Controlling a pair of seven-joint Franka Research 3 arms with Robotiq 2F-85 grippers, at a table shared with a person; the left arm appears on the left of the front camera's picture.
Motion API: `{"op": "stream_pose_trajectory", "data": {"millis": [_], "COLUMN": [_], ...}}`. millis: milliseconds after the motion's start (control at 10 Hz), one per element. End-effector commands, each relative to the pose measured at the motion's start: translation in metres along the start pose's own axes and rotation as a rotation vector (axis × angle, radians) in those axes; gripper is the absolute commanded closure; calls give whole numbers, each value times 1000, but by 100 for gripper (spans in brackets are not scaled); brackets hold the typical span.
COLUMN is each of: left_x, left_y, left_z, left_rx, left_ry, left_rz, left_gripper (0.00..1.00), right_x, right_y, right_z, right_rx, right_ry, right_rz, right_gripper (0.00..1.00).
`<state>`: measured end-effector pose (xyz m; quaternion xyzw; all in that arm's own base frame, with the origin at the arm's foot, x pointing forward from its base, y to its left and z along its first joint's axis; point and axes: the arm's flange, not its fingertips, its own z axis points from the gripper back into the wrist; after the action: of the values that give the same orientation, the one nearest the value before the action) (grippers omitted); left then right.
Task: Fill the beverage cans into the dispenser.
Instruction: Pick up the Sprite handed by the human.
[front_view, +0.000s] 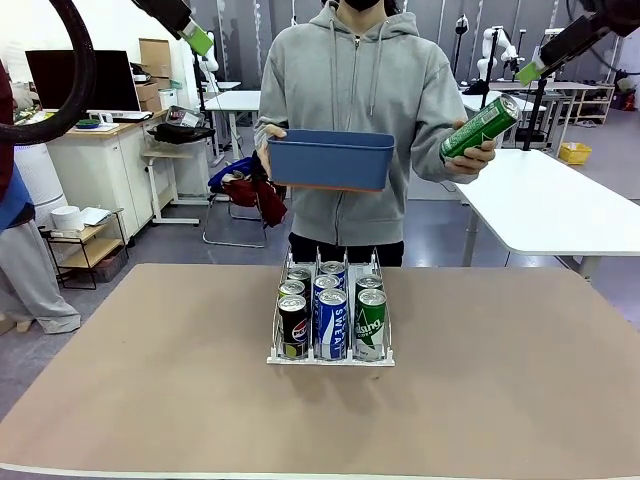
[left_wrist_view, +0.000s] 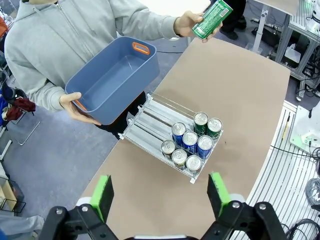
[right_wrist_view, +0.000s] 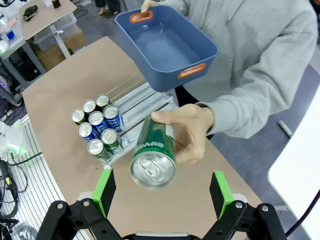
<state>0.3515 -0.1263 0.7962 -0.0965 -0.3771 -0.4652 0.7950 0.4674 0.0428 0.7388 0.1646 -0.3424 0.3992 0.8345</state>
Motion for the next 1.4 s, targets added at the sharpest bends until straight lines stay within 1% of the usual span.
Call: {"op": "stream_pose_trajectory", "data": {"millis": [0,100,200,300,400,600,1200,1300], "left_x": [-7,-7,-7,-7,-7,-7,-7,-7], "left_y": [-2,-2,-2,-2,-2,-2,-2,-2], "left_z": [-1,-1,-1,-1,-1,-1,-1,-1], "left_rx": [-12,-12,-12,-12,-12,-12,-12,-12], "left_ry": [-3,-3,-3,-3,-3,-3,-3,-3], "left_rz": [4,4,4,4,4,4,4,4], "left_gripper": [0,0,0,0,0,0,0,0], "right_x": [-1,-5,-7,-10,-11,-17,-20,-20], "right_y": [10,11,12,16,15,18,14,14], "right_z": [-6,0,-5,-11,-17,-13,-29,-36], "right_rx": [74,104,141,113,117,100,126,122], "right_ry": [4,25,12,4,-1,6,39,29], "right_rz": [-40,-44,-46,-37,-11,11,16,25], "right_gripper": [0,0,0,0,0,0,0,0]}}
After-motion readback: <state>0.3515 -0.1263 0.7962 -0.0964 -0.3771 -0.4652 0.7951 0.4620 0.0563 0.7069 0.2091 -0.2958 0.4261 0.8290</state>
